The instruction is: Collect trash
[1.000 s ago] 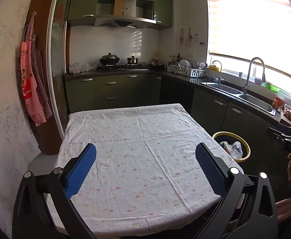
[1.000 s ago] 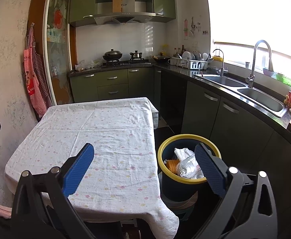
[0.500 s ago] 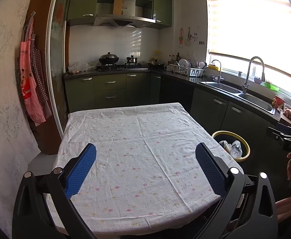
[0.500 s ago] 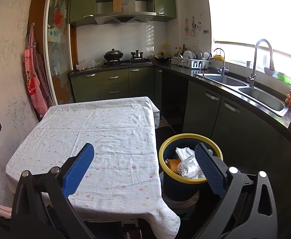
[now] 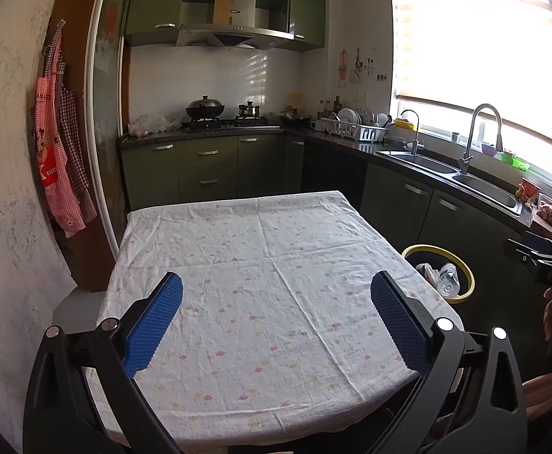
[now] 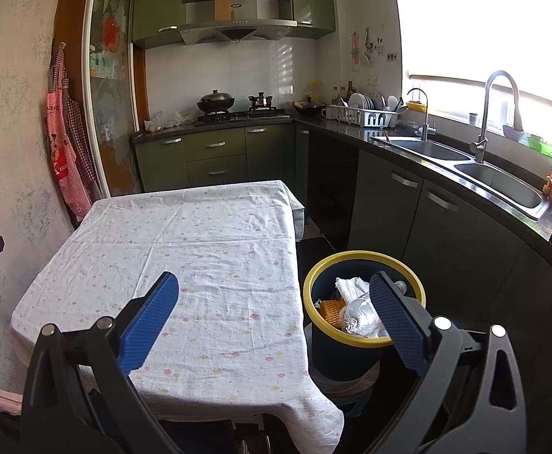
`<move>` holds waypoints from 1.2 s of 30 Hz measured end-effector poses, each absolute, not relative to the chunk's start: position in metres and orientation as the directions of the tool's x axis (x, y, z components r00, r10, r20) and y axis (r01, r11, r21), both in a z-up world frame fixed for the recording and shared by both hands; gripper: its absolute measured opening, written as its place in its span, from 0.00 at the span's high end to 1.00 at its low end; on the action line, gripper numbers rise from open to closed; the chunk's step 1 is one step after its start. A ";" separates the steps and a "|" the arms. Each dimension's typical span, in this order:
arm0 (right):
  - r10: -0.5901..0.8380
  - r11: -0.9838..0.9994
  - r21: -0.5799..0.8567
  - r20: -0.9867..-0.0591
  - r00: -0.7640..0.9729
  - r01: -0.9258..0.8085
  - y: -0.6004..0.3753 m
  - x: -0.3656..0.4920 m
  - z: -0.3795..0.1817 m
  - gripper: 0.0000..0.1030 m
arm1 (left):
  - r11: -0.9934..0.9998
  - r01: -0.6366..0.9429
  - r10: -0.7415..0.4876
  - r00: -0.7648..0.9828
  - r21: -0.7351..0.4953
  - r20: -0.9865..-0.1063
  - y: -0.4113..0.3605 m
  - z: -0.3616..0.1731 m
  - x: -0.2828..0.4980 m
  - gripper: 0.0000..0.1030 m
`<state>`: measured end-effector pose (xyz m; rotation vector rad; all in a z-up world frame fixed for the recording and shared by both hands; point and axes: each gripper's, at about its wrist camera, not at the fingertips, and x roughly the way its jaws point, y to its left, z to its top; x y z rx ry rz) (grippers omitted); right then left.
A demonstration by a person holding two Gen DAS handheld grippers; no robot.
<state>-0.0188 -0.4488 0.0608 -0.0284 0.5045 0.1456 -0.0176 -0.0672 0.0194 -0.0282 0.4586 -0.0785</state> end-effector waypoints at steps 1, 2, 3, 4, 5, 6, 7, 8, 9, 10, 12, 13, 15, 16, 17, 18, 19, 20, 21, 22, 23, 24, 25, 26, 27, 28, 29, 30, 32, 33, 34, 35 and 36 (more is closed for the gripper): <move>0.132 0.989 0.009 -0.484 0.865 -0.146 -0.448 -0.019 0.061 0.07 | 0.997 0.070 -0.083 0.893 -0.045 -0.442 -0.067 0.019 -0.017 0.05; 0.132 0.989 0.009 -0.484 0.865 -0.146 -0.449 -0.019 0.061 0.07 | 0.996 0.071 -0.083 0.893 -0.044 -0.443 -0.067 0.019 -0.017 0.05; 0.132 0.989 0.009 -0.484 0.865 -0.146 -0.448 -0.019 0.061 0.07 | 0.997 0.071 -0.083 0.893 -0.043 -0.443 -0.067 0.018 -0.017 0.05; 0.132 0.989 0.009 -0.484 0.865 -0.146 -0.449 -0.019 0.061 0.07 | 0.997 0.071 -0.082 0.893 -0.043 -0.443 -0.067 0.018 -0.017 0.05; 0.132 0.989 0.009 -0.484 0.865 -0.146 -0.449 -0.019 0.061 0.07 | 0.996 0.071 -0.083 0.893 -0.044 -0.442 -0.067 0.018 -0.017 0.05; 0.133 0.989 0.009 -0.484 0.865 -0.147 -0.449 -0.019 0.061 0.07 | 0.996 0.072 -0.084 0.893 -0.045 -0.442 -0.066 0.018 -0.017 0.05; 0.133 0.989 0.009 -0.484 0.865 -0.147 -0.448 -0.019 0.060 0.07 | 0.996 0.072 -0.085 0.893 -0.044 -0.443 -0.066 0.018 -0.017 0.05; 0.133 0.989 0.009 -0.484 0.865 -0.147 -0.449 -0.019 0.061 0.07 | 0.996 0.073 -0.085 0.893 -0.044 -0.443 -0.066 0.018 -0.017 0.05; 0.133 0.989 0.009 -0.484 0.865 -0.147 -0.448 -0.019 0.060 0.07 | 0.996 0.074 -0.086 0.893 -0.045 -0.443 -0.066 0.018 -0.017 0.05; 0.132 0.989 0.009 -0.484 0.865 -0.147 -0.448 -0.019 0.060 0.07 | 0.996 0.074 -0.087 0.892 -0.046 -0.443 -0.066 0.017 -0.017 0.05; 0.133 0.989 0.009 -0.484 0.865 -0.147 -0.448 -0.019 0.060 0.07 | 0.996 0.077 -0.089 0.892 -0.046 -0.443 -0.067 0.018 -0.017 0.05; 0.133 0.989 0.009 -0.485 0.864 -0.146 -0.448 -0.019 0.060 0.07 | 0.996 0.078 -0.090 0.892 -0.047 -0.443 -0.067 0.018 -0.017 0.05; 0.132 0.989 0.008 -0.486 0.864 -0.147 -0.448 -0.019 0.060 0.07 | 0.995 0.082 -0.097 0.892 -0.052 -0.442 -0.067 0.018 -0.018 0.05; 0.133 0.989 0.009 -0.486 0.864 -0.148 -0.448 -0.019 0.059 0.07 | 0.995 0.085 -0.100 0.891 -0.055 -0.442 -0.066 0.018 -0.018 0.05; 0.134 0.989 0.009 -0.487 0.863 -0.148 -0.448 -0.019 0.059 0.07 | 0.994 0.087 -0.105 0.891 -0.060 -0.442 -0.066 0.018 -0.018 0.05; 0.134 0.989 0.008 -0.487 0.863 -0.148 -0.447 -0.019 0.059 0.07 | 0.994 0.089 -0.108 0.891 -0.064 -0.442 -0.066 0.018 -0.018 0.05; 0.134 0.989 0.008 -0.488 0.863 -0.149 -0.447 -0.019 0.059 0.07 | 0.994 0.089 -0.108 0.890 -0.065 -0.443 -0.066 0.018 -0.017 0.05; 0.135 0.989 0.008 -0.489 0.862 -0.150 -0.447 -0.018 0.058 0.07 | 0.994 0.087 -0.107 0.889 -0.065 -0.445 -0.066 0.018 -0.017 0.05; 0.136 0.988 0.008 -0.490 0.861 -0.151 -0.447 -0.018 0.057 0.07 | 0.994 0.088 -0.108 0.888 -0.066 -0.447 -0.065 0.018 -0.016 0.05; 0.136 0.988 0.007 -0.491 0.860 -0.152 -0.447 -0.018 0.056 0.07 | 0.994 0.089 -0.110 0.886 -0.068 -0.450 -0.065 0.017 -0.016 0.05; 0.136 0.988 0.007 -0.491 0.861 -0.152 -0.447 -0.018 0.057 0.07 | 0.994 0.090 -0.112 0.885 -0.069 -0.451 -0.065 0.017 -0.015 0.05; 0.136 0.988 0.007 -0.492 0.860 -0.153 -0.447 -0.017 0.056 0.07 | 0.993 0.090 -0.113 0.885 -0.071 -0.452 -0.065 0.017 -0.015 0.05; 0.137 0.988 0.007 -0.492 0.860 -0.153 -0.447 -0.017 0.056 0.07 | 0.993 0.091 -0.113 0.884 -0.071 -0.453 -0.065 0.017 -0.014 0.05; 0.137 0.988 0.008 -0.491 0.860 -0.153 -0.447 -0.017 0.056 0.07 | 0.993 0.090 -0.112 0.884 -0.070 -0.455 -0.065 0.016 -0.014 0.05; 0.137 0.988 0.007 -0.492 0.860 -0.153 -0.446 -0.017 0.056 0.07 | 0.993 0.090 -0.113 0.883 -0.071 -0.456 -0.065 0.016 -0.014 0.05; 0.136 0.988 0.007 -0.492 0.860 -0.152 -0.446 -0.017 0.056 0.07 | 0.993 0.090 -0.114 0.882 -0.074 -0.456 -0.065 0.016 -0.013 0.05; 0.135 0.988 0.006 -0.493 0.860 -0.152 -0.446 -0.018 0.055 0.07 | 0.993 0.090 -0.115 0.882 -0.076 -0.457 -0.065 0.016 -0.013 0.05; 0.136 0.988 0.007 -0.493 0.859 -0.152 -0.446 -0.018 0.055 0.07 | 0.993 0.091 -0.118 0.881 -0.081 -0.459 -0.064 0.016 -0.012 0.05; 0.137 0.988 0.006 -0.495 0.858 -0.154 -0.446 -0.017 0.055 0.07 | 0.992 0.093 -0.123 0.878 -0.088 -0.462 -0.064 0.015 -0.011 0.05; 0.137 0.988 0.006 -0.495 0.858 -0.154 -0.445 -0.018 0.054 0.07 | 0.991 0.093 -0.125 0.877 -0.092 -0.463 -0.064 0.015 -0.010 0.05; 0.138 0.988 0.006 -0.496 0.857 -0.156 -0.445 -0.017 0.054 0.07 | 0.990 0.097 -0.132 0.876 -0.098 -0.463 -0.063 0.014 -0.009 0.05; 0.139 0.988 0.006 -0.497 0.857 -0.156 -0.445 -0.016 0.053 0.07 | 0.989 0.105 -0.141 0.877 -0.103 -0.459 -0.064 0.014 -0.009 0.05; 0.139 0.988 0.006 -0.498 0.856 -0.157 -0.445 -0.016 0.053 0.07 | 0.987 0.115 -0.152 0.879 -0.108 -0.453 -0.064 0.013 -0.009 0.05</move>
